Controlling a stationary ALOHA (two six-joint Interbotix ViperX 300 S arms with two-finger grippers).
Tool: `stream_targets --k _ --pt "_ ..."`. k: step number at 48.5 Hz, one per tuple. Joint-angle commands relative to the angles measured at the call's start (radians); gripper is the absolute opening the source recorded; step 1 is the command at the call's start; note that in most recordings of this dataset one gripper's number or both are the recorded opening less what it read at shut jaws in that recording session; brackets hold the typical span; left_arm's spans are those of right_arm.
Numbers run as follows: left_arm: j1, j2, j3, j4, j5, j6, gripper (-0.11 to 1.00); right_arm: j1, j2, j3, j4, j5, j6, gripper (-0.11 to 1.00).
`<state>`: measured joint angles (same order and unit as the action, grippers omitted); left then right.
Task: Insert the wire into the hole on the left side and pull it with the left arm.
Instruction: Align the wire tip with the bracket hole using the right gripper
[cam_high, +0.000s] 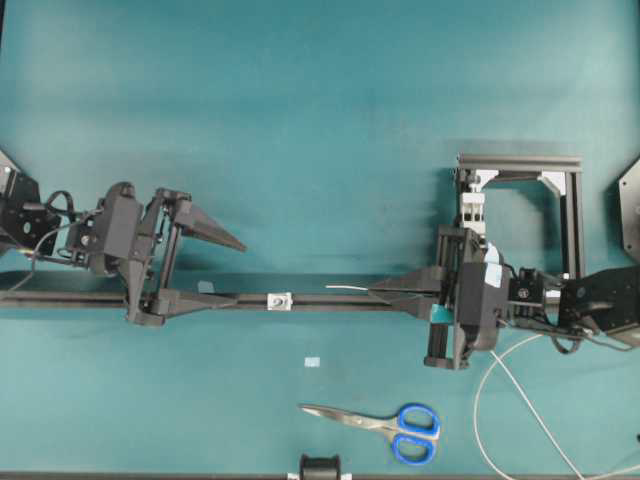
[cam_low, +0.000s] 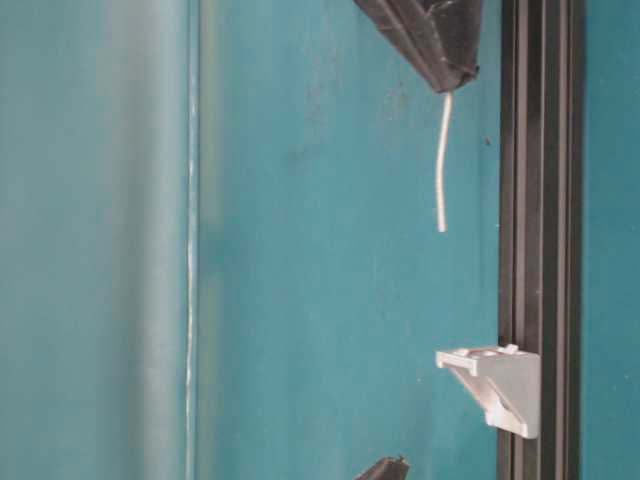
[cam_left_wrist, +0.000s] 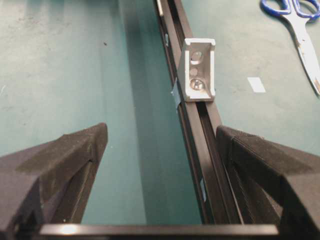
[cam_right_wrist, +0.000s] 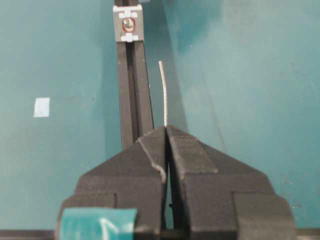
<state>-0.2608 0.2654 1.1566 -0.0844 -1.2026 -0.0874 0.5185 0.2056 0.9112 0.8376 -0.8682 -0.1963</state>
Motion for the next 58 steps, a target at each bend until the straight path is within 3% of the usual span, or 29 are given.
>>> stream_targets --k 1,58 --pt "-0.006 -0.009 -0.009 -0.002 -0.011 0.0 0.71 0.002 -0.003 -0.015 0.002 -0.017 0.002 0.05" --pt "-0.014 -0.009 -0.023 0.011 0.031 0.0 0.71 0.003 0.094 -0.087 -0.018 -0.071 -0.002 0.05"
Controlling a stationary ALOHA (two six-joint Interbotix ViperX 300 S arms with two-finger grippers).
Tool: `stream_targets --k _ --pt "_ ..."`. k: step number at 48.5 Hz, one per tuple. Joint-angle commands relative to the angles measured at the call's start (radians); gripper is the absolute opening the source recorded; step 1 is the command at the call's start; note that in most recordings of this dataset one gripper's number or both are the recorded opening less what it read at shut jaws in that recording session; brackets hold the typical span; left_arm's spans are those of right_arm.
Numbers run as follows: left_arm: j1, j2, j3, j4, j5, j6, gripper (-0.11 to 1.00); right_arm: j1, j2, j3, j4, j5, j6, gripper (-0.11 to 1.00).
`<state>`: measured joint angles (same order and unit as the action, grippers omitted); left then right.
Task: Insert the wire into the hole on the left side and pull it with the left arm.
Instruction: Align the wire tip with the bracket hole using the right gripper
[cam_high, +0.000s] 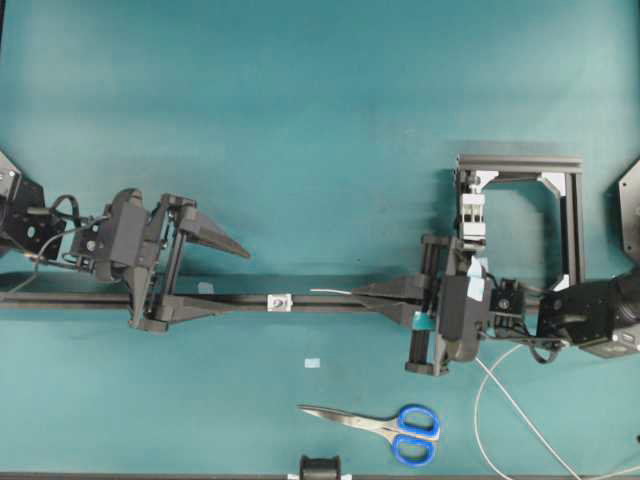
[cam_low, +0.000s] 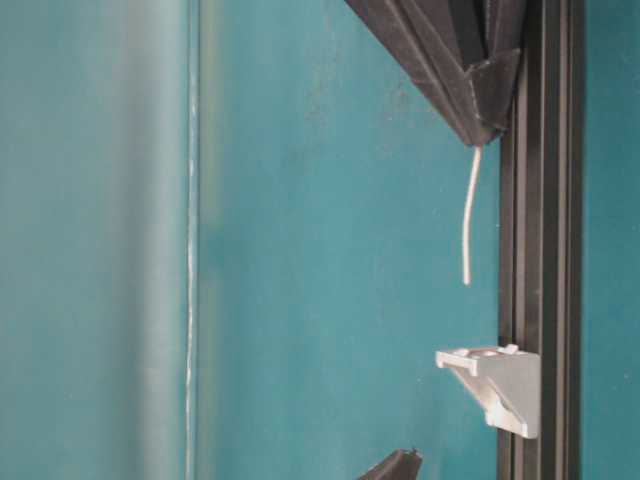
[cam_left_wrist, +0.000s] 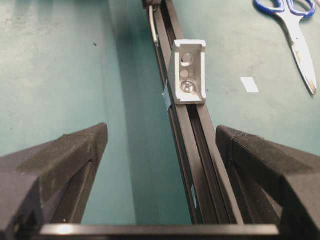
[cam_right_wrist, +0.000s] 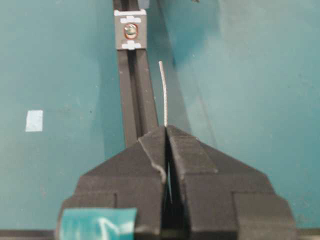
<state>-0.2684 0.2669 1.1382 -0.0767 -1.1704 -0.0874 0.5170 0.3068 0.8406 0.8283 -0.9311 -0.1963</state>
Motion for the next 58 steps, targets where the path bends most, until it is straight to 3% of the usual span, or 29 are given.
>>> stream_targets --k 1,25,58 --pt "-0.006 -0.011 -0.005 0.003 -0.002 0.0 0.71 0.005 -0.008 -0.017 -0.011 -0.008 -0.002 0.05" --pt "-0.006 -0.018 -0.003 0.003 0.0 0.0 0.71 0.003 -0.006 -0.017 -0.038 -0.006 -0.008 0.05" --pt "-0.006 -0.025 -0.003 0.003 0.0 0.0 0.71 0.005 0.023 -0.025 -0.04 -0.018 -0.011 0.05"
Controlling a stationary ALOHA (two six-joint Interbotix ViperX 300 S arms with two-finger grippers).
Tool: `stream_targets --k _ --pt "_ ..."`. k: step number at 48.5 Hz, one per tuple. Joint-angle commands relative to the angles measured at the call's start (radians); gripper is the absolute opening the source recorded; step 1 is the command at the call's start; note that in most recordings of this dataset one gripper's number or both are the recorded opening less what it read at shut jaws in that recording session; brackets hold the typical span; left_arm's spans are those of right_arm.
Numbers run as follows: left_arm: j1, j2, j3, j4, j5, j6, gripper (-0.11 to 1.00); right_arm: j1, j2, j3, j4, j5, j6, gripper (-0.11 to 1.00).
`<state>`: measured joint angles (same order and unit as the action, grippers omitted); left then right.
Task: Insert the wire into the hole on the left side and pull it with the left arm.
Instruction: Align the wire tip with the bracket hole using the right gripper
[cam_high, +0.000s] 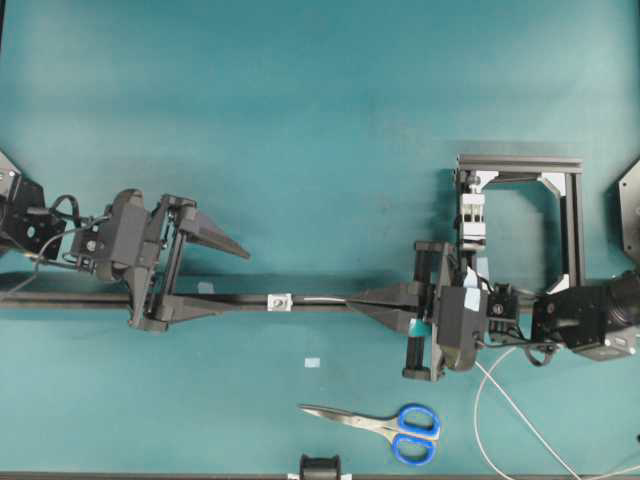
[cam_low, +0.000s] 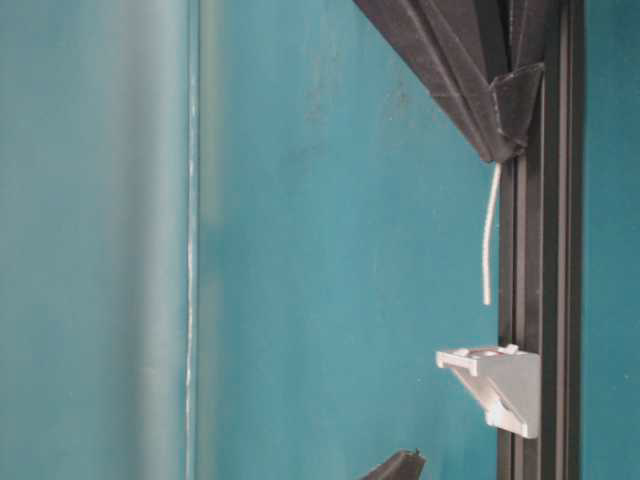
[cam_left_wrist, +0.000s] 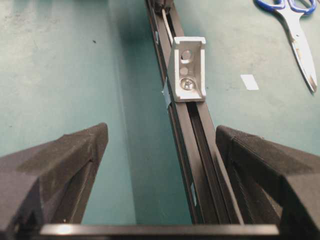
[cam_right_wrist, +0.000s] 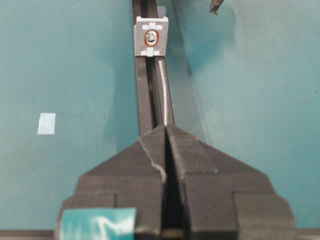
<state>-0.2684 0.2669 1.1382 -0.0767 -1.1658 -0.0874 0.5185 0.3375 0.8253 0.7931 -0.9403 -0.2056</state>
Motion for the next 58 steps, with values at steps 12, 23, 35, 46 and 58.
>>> stream_targets --k 12,23,35,46,58 --pt "-0.006 -0.031 -0.002 0.003 -0.005 0.0 0.71 0.002 0.002 -0.009 -0.04 -0.026 -0.002 0.05" --pt "-0.006 -0.044 -0.003 0.003 0.005 0.0 0.71 0.002 0.002 -0.006 -0.041 -0.028 -0.002 0.05" --pt "-0.006 -0.046 -0.005 0.003 0.011 0.0 0.71 0.002 0.02 -0.012 -0.041 -0.054 -0.002 0.05" --pt "-0.006 -0.046 -0.006 0.006 0.015 0.0 0.71 0.002 0.021 -0.014 -0.041 -0.063 -0.002 0.03" --pt "-0.006 -0.046 -0.006 0.006 0.015 0.0 0.71 -0.005 0.021 -0.02 -0.041 -0.063 -0.002 0.03"
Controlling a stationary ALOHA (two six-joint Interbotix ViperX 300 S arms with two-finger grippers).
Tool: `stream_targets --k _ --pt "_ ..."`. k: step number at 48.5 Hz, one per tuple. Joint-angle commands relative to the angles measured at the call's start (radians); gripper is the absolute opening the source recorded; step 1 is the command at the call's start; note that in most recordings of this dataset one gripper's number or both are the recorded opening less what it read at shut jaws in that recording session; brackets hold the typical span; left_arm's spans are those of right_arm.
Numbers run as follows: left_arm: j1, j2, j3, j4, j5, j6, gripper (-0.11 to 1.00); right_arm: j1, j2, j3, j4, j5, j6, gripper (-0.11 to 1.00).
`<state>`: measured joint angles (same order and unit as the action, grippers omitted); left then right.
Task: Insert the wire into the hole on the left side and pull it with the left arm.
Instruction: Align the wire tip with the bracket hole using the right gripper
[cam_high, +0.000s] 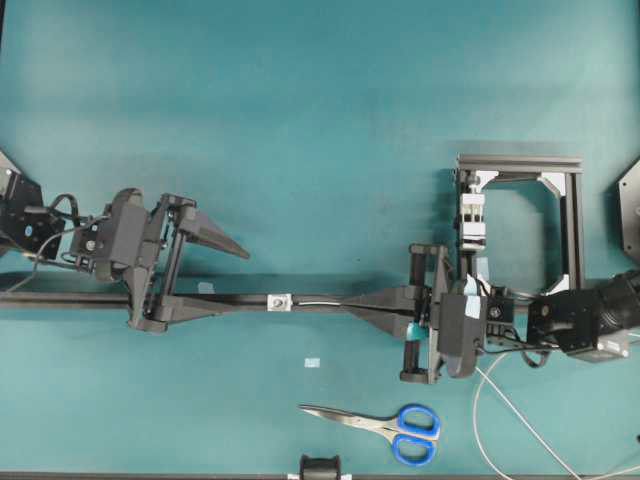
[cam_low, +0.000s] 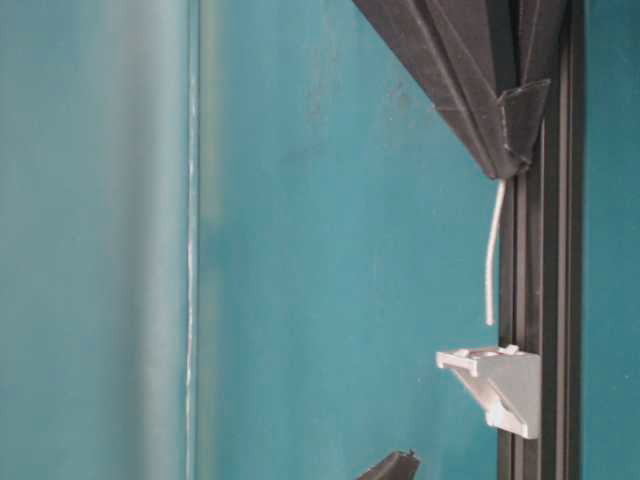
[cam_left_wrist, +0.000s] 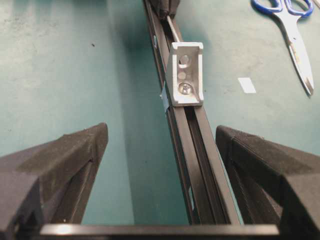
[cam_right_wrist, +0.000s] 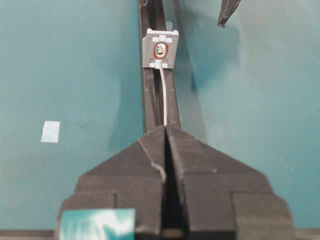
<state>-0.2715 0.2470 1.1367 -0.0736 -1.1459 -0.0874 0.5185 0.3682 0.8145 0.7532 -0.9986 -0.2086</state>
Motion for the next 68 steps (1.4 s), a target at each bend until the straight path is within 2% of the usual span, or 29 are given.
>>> stream_targets --k 1,50,68 --pt "-0.003 -0.026 -0.005 0.005 -0.003 0.0 0.71 -0.005 -0.009 -0.011 -0.002 -0.005 0.002 0.03" --pt "-0.003 -0.026 -0.002 0.003 -0.005 0.002 0.71 -0.029 0.002 -0.035 -0.003 0.002 0.0 0.03" --pt "-0.003 -0.026 -0.002 0.006 -0.003 0.002 0.71 -0.044 0.018 -0.063 -0.04 0.011 0.0 0.03"
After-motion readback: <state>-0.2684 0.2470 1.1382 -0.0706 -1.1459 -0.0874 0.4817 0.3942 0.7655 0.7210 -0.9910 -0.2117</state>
